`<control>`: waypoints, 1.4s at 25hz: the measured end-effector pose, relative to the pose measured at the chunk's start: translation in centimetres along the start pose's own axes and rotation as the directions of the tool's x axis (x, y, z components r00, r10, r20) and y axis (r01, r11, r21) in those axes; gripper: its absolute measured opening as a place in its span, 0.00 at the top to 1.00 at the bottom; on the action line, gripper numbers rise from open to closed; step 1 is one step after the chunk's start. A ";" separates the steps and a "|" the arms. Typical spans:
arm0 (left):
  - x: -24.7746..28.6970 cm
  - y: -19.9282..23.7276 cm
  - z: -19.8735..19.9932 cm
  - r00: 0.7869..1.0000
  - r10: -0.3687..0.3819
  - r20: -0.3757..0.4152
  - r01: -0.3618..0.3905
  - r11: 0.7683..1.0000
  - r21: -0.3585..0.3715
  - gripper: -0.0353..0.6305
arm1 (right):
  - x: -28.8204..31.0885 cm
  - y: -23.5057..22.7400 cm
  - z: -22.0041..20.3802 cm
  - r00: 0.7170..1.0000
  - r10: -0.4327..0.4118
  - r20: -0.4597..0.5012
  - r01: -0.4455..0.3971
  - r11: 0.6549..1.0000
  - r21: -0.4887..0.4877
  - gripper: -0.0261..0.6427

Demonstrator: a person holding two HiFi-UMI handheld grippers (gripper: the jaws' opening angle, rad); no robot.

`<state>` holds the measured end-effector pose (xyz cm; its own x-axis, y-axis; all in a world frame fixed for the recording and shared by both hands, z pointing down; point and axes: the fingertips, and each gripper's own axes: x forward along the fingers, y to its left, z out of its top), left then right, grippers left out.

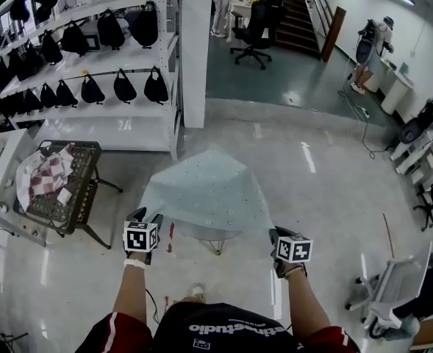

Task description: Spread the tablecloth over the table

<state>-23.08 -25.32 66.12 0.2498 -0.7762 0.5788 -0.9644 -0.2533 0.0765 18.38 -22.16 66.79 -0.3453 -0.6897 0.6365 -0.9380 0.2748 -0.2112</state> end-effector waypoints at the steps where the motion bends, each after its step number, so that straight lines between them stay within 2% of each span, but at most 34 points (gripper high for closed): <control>1: -0.6 0.5 -0.1 1.000 0.009 0.009 -0.009 1.000 -0.021 0.58 | 0.2 0.2 -0.2 1.000 0.009 -0.002 -0.009 1.000 -0.003 0.92; 4: -2.4 2.0 0.3 0.998 0.049 0.044 -0.046 0.997 -0.070 0.59 | 0.4 0.9 -0.7 0.999 0.031 -0.014 -0.031 0.999 -0.022 0.92; 8: -3.9 2.9 1.3 0.992 0.084 0.091 -0.076 0.993 -0.092 0.62 | 1.1 2.1 -1.5 0.997 0.062 -0.037 -0.065 0.995 -0.073 0.92; 11: -4.0 2.4 1.2 0.992 0.075 0.098 -0.066 0.993 -0.097 0.62 | 2.3 3.8 -3.0 0.992 0.088 -0.093 -0.101 0.984 -0.145 0.87; 14: -3.9 1.2 1.1 0.994 0.054 0.098 -0.045 0.995 -0.088 0.62 | 2.8 4.4 -4.7 0.987 0.061 -0.148 -0.092 0.973 -0.213 0.84; 18: -3.8 0.1 1.8 0.994 0.034 0.104 -0.027 0.997 -0.070 0.62 | 2.4 3.1 -6.3 0.982 0.022 -0.186 -0.064 0.972 -0.224 0.82; 22: -3.1 -1.3 3.0 0.993 0.002 0.119 0.004 0.999 -0.049 0.62 | 1.4 2.5 -7.5 0.974 0.033 -0.223 -0.086 0.968 -0.235 0.82; 27: -1.8 -4.1 4.5 0.990 -0.045 0.135 0.048 0.999 -0.021 0.62 | -0.6 0.4 -6.8 0.986 0.012 -0.169 -0.044 0.981 -0.187 0.82; 35: -1.4 -7.9 6.9 0.979 -0.105 0.173 0.103 0.995 0.016 0.62 | -4.1 -1.8 -3.0 1.000 -0.016 -0.022 0.014 0.992 -0.122 0.82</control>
<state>-15.20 -26.22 59.12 0.3608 -0.8337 0.4180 -0.9318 -0.3416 0.1228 21.58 -17.88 66.78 -0.3292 -0.6793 0.6559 -0.9320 0.3451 -0.1104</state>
